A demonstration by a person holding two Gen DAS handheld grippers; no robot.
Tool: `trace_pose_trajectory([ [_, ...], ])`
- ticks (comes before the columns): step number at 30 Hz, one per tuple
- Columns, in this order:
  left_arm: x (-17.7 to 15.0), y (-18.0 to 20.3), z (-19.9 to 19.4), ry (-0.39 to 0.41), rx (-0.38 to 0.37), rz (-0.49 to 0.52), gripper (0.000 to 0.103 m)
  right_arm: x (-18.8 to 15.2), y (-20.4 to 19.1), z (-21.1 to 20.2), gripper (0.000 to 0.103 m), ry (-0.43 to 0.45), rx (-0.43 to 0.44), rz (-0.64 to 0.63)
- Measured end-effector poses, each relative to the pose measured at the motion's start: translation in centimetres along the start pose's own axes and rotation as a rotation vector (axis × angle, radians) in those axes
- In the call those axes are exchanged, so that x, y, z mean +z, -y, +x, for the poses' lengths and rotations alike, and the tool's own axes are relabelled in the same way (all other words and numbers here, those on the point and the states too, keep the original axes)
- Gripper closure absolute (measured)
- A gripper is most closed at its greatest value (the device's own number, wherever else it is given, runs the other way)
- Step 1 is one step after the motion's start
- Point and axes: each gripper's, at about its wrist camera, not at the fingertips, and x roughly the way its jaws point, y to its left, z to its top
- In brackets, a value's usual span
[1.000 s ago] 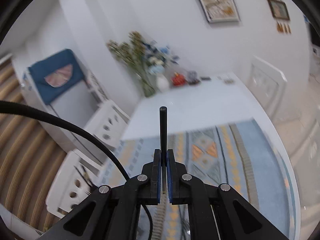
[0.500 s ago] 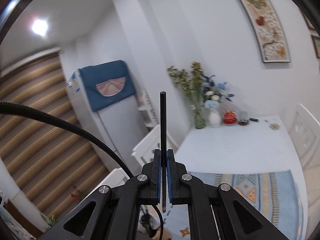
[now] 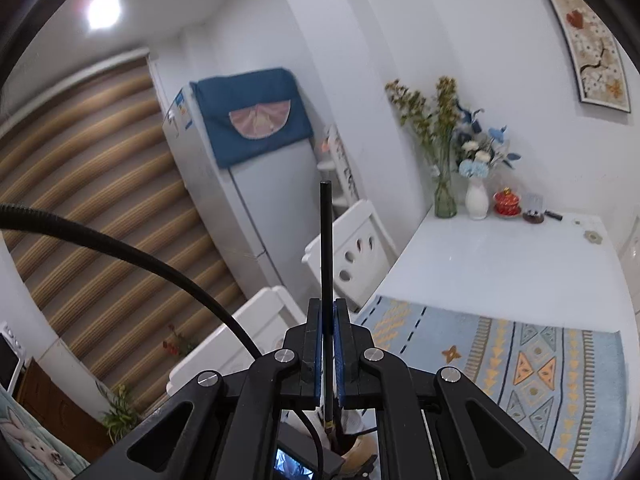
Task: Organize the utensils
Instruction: 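Carry the chopstick with the right tool into the wooden cup and open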
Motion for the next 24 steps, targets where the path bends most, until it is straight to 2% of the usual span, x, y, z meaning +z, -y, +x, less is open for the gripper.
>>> trace_pose_trajectory([
  [7,0.1,-0.1,-0.1,0.001,-0.002,-0.002,0.006,-1.4,0.2,2.9,0.098,-0.080,-0.001,0.002],
  [15,0.1,-0.1,-0.1,0.001,-0.002,-0.002,0.006,-2.3,0.3,4.8,0.098,-0.125,-0.003,0.006],
  [21,0.1,-0.1,-0.1,0.001,-0.002,-0.002,0.006,-2.8,-0.6,5.9,0.098,-0.150,-0.030,-0.043],
  [24,0.1,-0.1,0.0,0.001,-0.002,-0.002,0.006,-3.0,-0.8,6.9,0.097,-0.199,-0.043,-0.052],
])
